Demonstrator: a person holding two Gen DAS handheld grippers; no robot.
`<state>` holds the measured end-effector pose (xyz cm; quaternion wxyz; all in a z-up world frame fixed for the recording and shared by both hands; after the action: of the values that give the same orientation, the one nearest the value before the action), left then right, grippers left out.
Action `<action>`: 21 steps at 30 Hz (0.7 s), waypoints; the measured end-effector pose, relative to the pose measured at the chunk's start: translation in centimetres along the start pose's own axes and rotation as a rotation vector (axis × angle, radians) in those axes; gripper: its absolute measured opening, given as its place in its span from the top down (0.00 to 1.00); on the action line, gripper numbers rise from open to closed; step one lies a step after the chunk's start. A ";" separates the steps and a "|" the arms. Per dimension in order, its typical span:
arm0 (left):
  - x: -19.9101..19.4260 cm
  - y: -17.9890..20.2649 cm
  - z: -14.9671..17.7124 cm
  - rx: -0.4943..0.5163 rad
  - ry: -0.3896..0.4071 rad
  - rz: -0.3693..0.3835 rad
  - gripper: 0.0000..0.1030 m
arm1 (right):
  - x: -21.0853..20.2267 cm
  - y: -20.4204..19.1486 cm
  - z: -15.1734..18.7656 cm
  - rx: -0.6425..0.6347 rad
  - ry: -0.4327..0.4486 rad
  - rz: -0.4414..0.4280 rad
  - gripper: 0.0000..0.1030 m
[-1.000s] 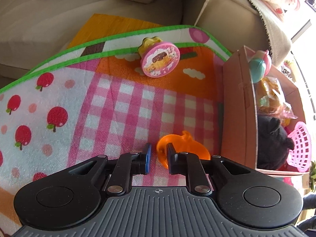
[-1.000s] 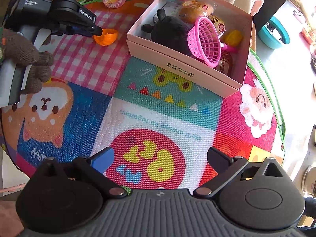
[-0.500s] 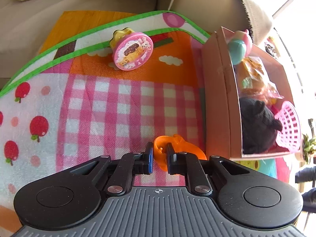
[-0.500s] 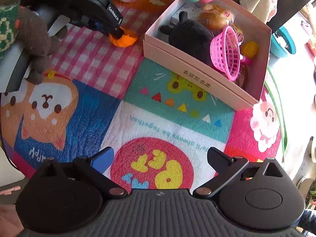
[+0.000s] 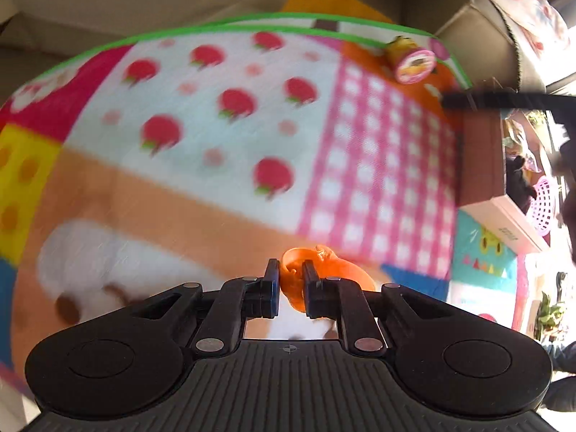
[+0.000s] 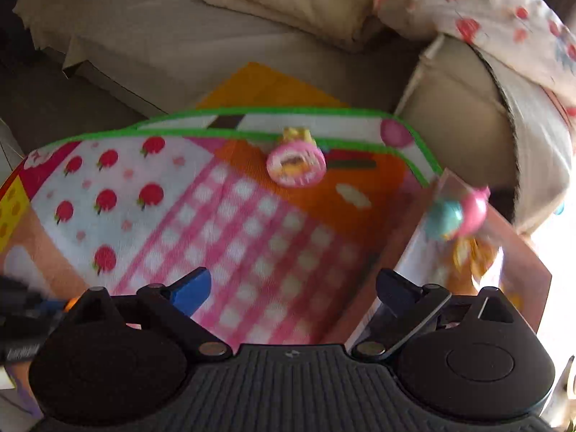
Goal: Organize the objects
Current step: 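Grasp the pink round cake toy with the right gripper while the left carries the orange cup to the box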
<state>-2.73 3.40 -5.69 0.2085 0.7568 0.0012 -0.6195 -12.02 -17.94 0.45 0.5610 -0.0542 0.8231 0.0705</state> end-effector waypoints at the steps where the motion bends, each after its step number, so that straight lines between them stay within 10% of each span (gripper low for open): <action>1: -0.3 -0.7 0.5 -0.013 -0.001 -0.004 0.85 | 1.2 -0.2 -1.7 -0.005 0.014 0.001 0.12; 6: -1.6 -2.8 2.4 -0.070 0.017 -0.001 0.85 | 6.9 -0.2 -8.2 -0.009 0.054 0.061 0.19; 8: -1.9 -2.9 2.8 -0.072 0.024 0.004 0.85 | 8.7 -0.3 -8.3 -0.024 -0.002 0.075 0.51; 10: -2.0 -2.6 3.1 -0.053 0.019 0.004 0.85 | 8.8 -0.8 -7.8 -0.050 -0.021 0.086 0.51; 21: -2.8 3.5 3.3 0.269 -0.013 -0.002 0.85 | -3.6 -3.8 6.5 0.011 -0.063 -0.070 0.51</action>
<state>-5.58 -0.11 -2.41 0.1044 0.7738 -0.0826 -0.6193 -4.16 -20.46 1.23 0.5891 -0.0774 0.8029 0.0479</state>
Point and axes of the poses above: each gripper's, at about its wrist camera, not at the fingertips, and x roughly the way its jaws point, y to its right, z to its underside, the point moved 10 cm from there along x, roughly the way its jaws point, and after that the axes turned 4 degrees about -z, right-handed, at the moved point
